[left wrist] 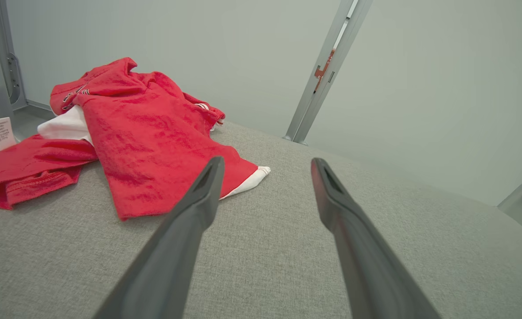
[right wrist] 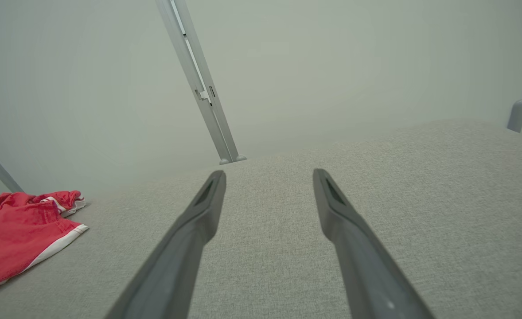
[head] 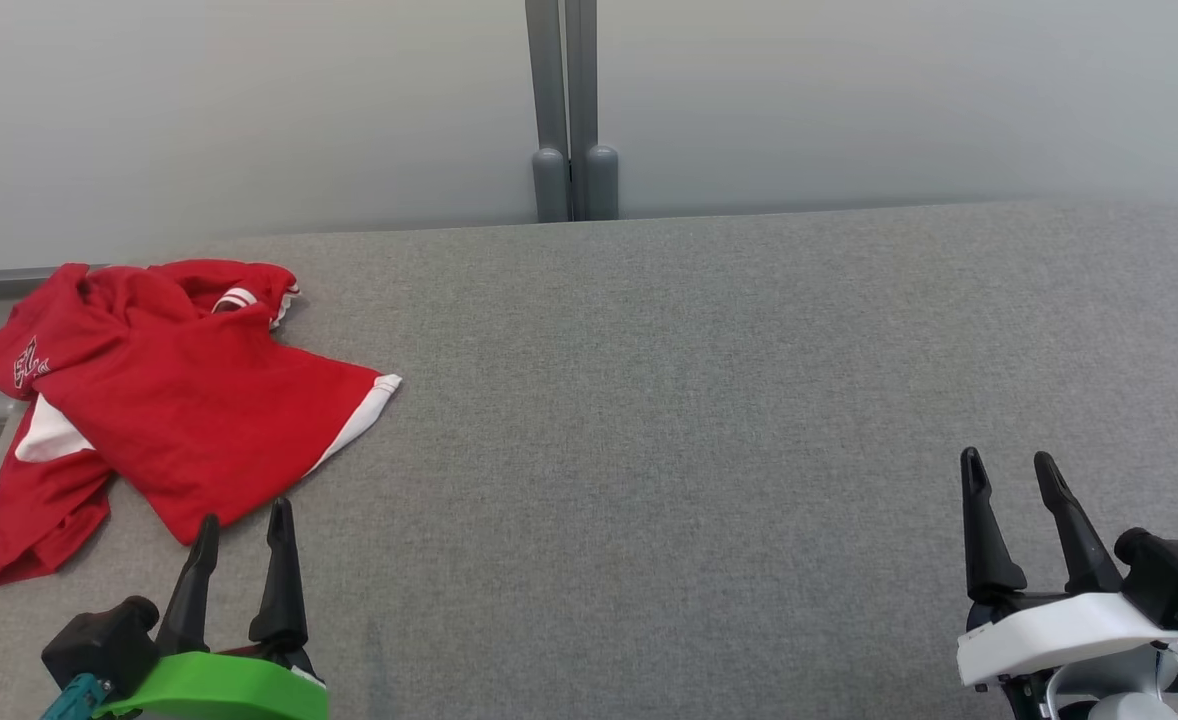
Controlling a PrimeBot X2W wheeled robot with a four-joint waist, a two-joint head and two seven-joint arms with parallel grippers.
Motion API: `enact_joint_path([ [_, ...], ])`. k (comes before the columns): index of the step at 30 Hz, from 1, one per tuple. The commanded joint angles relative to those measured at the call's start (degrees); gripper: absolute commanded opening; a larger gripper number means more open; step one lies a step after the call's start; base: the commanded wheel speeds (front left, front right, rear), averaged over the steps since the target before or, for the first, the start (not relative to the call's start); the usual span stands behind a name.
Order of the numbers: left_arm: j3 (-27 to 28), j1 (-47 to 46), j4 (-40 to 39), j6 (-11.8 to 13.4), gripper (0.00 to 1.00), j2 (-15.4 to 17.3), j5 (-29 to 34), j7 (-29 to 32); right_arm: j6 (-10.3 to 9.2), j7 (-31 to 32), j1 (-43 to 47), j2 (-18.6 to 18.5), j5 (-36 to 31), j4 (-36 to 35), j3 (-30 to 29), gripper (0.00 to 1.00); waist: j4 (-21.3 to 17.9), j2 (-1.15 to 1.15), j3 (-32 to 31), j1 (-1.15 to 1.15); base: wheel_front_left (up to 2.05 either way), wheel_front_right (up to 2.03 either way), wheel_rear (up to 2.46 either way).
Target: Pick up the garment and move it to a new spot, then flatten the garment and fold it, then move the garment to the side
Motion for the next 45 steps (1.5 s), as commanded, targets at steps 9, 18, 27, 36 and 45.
enact_joint_path([
  [9,-0.1,0.43,0.38,-0.24,1.0,1.01,4.76,-1.45,0.15,-1.6,1.05,-0.33,-5.12,-0.54,-0.95,1.0,0.34,0.0,-0.14,0.0,0.0,0.0,0.0],
  [18,-0.82,0.77,0.94,-0.23,1.0,1.43,7.2,-2.57,0.16,-2.63,1.76,-0.31,-8.3,-0.09,-1.73,1.0,0.52,0.0,-0.34,0.0,0.0,0.0,0.0],
  [27,-1.34,1.03,1.57,-0.25,1.0,1.7,9.64,-3.49,0.16,-3.63,2.38,-0.32,-10.94,0.07,-2.68,1.0,0.51,0.0,-0.36,0.0,0.0,0.0,0.0],
  [36,-1.79,1.38,1.86,-0.26,1.0,1.83,12.49,-4.4,0.11,-4.54,2.79,-0.35,-13.13,0.37,-3.35,1.0,0.49,0.0,-0.39,0.0,0.0,0.0,0.0],
  [45,-2.12,1.39,2.22,-0.18,1.0,1.96,13.05,-4.77,0.11,-4.88,2.77,-0.35,-13.53,0.56,-3.6,1.0,0.41,0.0,-0.51,0.0,0.0,0.0,0.0],
])
